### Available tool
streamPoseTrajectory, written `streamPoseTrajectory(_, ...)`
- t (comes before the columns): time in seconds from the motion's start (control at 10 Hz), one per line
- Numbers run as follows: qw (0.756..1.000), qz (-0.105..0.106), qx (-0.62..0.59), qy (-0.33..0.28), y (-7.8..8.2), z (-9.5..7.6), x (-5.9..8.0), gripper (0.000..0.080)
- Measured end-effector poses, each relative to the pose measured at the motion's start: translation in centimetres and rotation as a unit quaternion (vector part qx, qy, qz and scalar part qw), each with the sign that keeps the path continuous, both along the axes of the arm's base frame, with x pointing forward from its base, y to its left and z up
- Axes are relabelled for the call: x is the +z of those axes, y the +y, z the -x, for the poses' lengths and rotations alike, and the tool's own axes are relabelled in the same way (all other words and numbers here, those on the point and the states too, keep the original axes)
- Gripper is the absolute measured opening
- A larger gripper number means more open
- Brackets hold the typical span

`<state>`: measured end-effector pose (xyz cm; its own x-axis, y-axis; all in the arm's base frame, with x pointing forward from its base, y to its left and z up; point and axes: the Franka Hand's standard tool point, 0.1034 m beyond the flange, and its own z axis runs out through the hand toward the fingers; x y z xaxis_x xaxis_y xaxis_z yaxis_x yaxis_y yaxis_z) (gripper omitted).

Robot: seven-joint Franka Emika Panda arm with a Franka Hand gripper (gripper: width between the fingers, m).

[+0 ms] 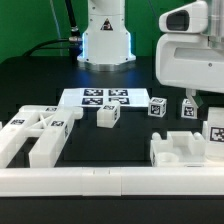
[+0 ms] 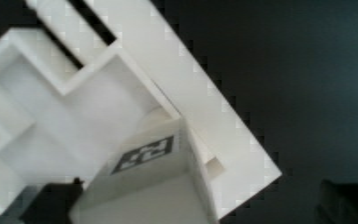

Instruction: Assemble chair

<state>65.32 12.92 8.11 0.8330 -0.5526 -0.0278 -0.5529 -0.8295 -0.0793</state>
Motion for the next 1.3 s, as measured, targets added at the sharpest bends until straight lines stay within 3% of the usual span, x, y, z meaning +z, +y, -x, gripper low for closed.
streamPoseTrajectory(0.3,0.994,0.008,0.105,-0.009,0.0,0.0,-0.1,0.0649)
streamPoseTrajectory(0.4,0.994,0.009,0.107,-0.01,0.0,0.0,-0.1,0.0563)
streamPoseTrajectory(0.5,0.994,0.009,0.106,-0.01,-0.1,0.0,-0.1,0.0428)
streamPoseTrajectory(0.6,0.994,0.009,0.106,-0.009,-0.1,0.0,-0.1,0.0428)
streamPoseTrajectory(0.7,0.994,0.009,0.105,-0.009,-0.3,0.0,-0.1,0.0305)
streamPoseTrajectory(1.0,0.997,0.007,0.081,-0.005,-0.9,0.0,-0.2,0.0304)
streamPoseTrajectory(1.3,1.0,-0.015,0.003,0.002,-2.2,-0.3,-0.2,0.0294)
